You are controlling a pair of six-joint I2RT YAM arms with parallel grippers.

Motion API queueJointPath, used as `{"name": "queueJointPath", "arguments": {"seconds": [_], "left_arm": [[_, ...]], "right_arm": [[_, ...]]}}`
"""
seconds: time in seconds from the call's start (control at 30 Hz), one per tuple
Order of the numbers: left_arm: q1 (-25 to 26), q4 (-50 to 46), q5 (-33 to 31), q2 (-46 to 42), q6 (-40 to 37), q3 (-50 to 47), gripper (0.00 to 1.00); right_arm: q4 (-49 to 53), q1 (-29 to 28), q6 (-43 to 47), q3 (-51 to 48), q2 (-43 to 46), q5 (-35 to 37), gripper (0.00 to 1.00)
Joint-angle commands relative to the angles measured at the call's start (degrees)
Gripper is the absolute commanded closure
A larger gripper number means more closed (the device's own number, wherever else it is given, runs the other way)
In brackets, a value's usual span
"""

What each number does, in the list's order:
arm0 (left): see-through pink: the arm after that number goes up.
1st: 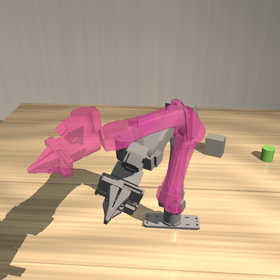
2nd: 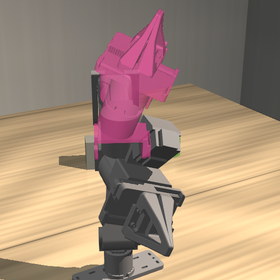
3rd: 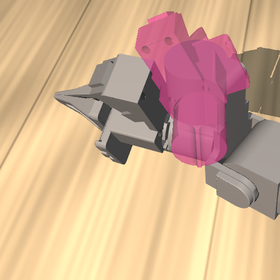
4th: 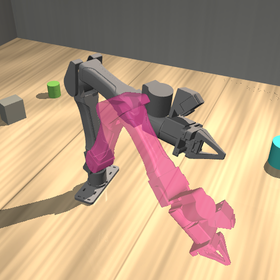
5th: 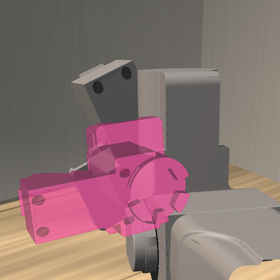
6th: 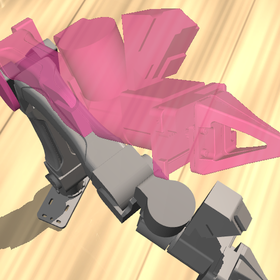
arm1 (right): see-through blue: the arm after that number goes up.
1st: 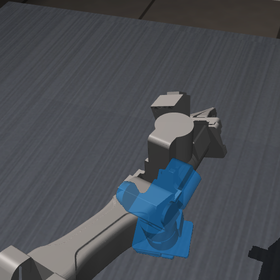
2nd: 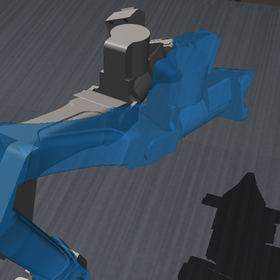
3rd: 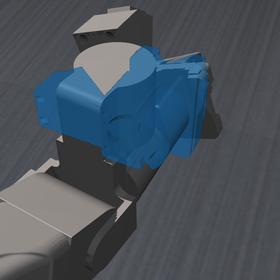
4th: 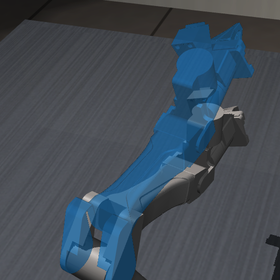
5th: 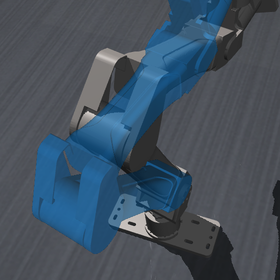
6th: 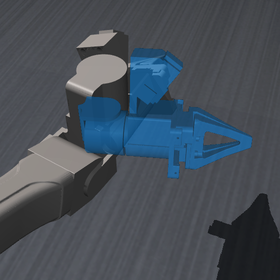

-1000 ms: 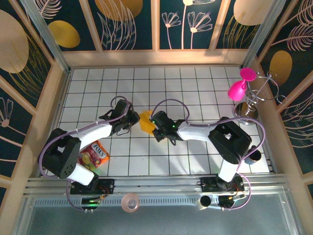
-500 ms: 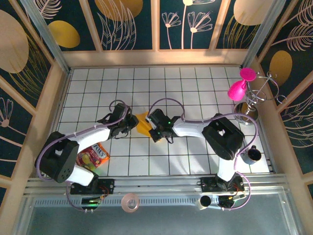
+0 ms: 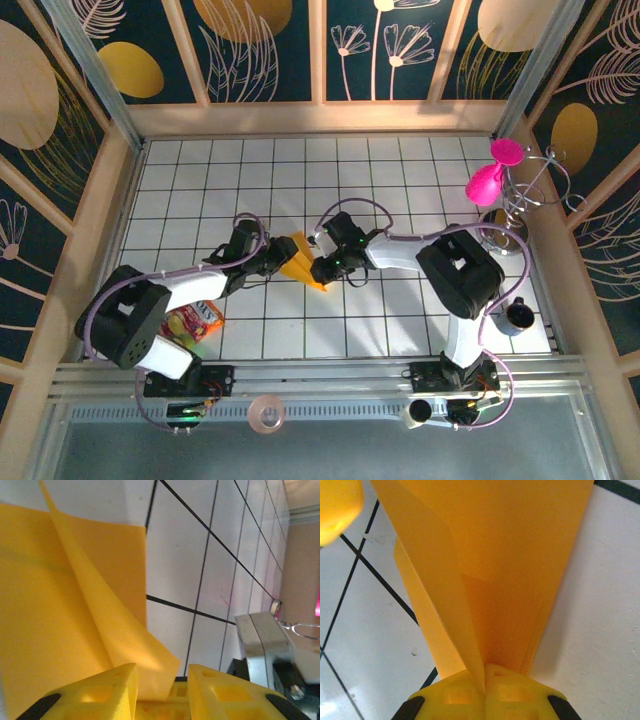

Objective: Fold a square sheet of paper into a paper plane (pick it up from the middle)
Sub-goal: Fourth fold the wing at the center of the table.

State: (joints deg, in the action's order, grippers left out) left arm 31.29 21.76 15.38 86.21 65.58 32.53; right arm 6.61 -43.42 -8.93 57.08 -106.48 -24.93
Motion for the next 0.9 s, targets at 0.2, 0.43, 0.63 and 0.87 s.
{"name": "queueJointPath", "arguments": {"seconds": [0.2, 0.43, 0.63, 0.87], "left_arm": [[0.94, 4.27, 1.38, 0.55, 0.70, -2.37, 0.67], [1.73, 3.26, 1.21, 2.38, -0.16, -1.66, 0.61], [2.06, -0.18, -0.20, 4.75, -1.00, 0.81, 0.57], [2.16, -2.66, -1.48, 5.90, -1.77, 1.88, 0.56]], "right_arm": [[-0.58, 2.10, -2.24, -2.65, -2.64, -6.79, 1.00], [-1.58, 2.47, -2.74, -3.07, -2.95, -7.66, 1.00], [-1.73, 2.79, -2.92, -3.32, -2.99, -7.86, 0.99], [-2.21, 2.90, -3.00, -3.56, -3.02, -8.34, 0.99]]}}
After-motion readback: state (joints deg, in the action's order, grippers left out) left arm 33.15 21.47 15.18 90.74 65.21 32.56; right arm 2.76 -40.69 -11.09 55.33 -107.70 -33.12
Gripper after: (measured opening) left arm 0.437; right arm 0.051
